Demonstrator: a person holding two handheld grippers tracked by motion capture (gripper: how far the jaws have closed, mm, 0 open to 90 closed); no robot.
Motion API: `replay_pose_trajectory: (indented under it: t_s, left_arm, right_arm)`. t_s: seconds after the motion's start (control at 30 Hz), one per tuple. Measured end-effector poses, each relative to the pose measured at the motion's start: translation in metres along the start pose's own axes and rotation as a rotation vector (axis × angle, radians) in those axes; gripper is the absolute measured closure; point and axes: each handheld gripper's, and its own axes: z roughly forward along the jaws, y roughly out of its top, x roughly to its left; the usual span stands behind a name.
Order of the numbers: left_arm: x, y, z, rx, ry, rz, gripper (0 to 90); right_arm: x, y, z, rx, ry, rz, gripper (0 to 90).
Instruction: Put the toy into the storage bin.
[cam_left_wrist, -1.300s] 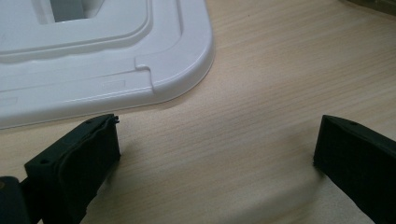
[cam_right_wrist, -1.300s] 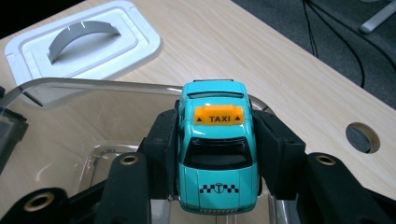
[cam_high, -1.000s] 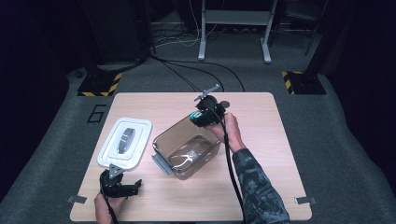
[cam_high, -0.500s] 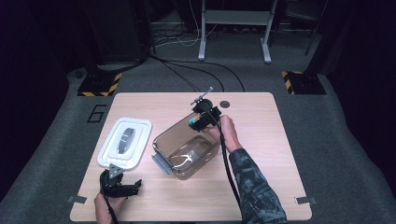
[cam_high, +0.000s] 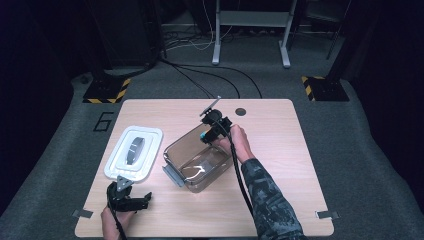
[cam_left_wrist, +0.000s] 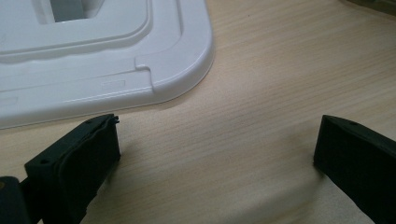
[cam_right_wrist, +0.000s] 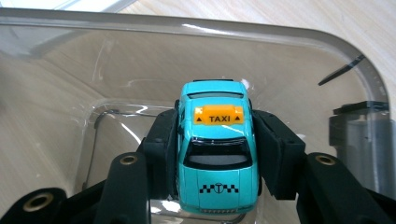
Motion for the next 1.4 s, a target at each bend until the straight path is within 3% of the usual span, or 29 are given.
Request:
replay_pose_trajectory:
  t_s: [0.37,0.8,0.9,0.93,0.97,1.03,1.1,1.23,1.4]
  left_arm:
    - [0.000,0.000,0.000,0.004,-0.003,0.001,0.0]
    - [0.000,0.000,0.000,0.004,-0.003,0.001,0.0]
    - [0.000,0.000,0.000,0.000,0.000,0.000,0.0]
    - [0.000,0.000,0.000,-0.002,0.000,-0.001,0.0]
    - [0.000,0.000,0.000,0.001,-0.001,0.000,0.0]
    - [0.000,0.000,0.000,0.001,-0.001,-0.001,0.0]
    - [0.000,0.000,0.000,0.001,-0.001,0.000,0.0]
    - [0.000,0.000,0.000,0.005,-0.004,0.000,0.0]
    - [0.000,0.000,0.000,0.005,-0.004,0.001,0.0]
  right_arm:
    - [0.001,0.003,0.011,0.055,0.004,0.000,52.6]
    - [0.006,0.008,0.017,0.084,-0.002,-0.001,51.6]
    - [0.007,0.008,0.012,0.066,-0.004,-0.001,36.2]
    - [0.007,0.008,0.012,0.066,-0.004,-0.001,36.2]
    - [0.009,0.007,0.008,0.050,0.001,-0.008,27.5]
    - [0.010,0.006,0.000,0.020,0.005,0.000,20.9]
    - [0.010,0.004,-0.004,0.000,0.005,-0.011,17.9]
    - [0.010,-0.007,-0.031,-0.089,0.013,-0.014,10.0]
    - [0.006,-0.024,-0.054,-0.147,0.003,-0.008,3.3]
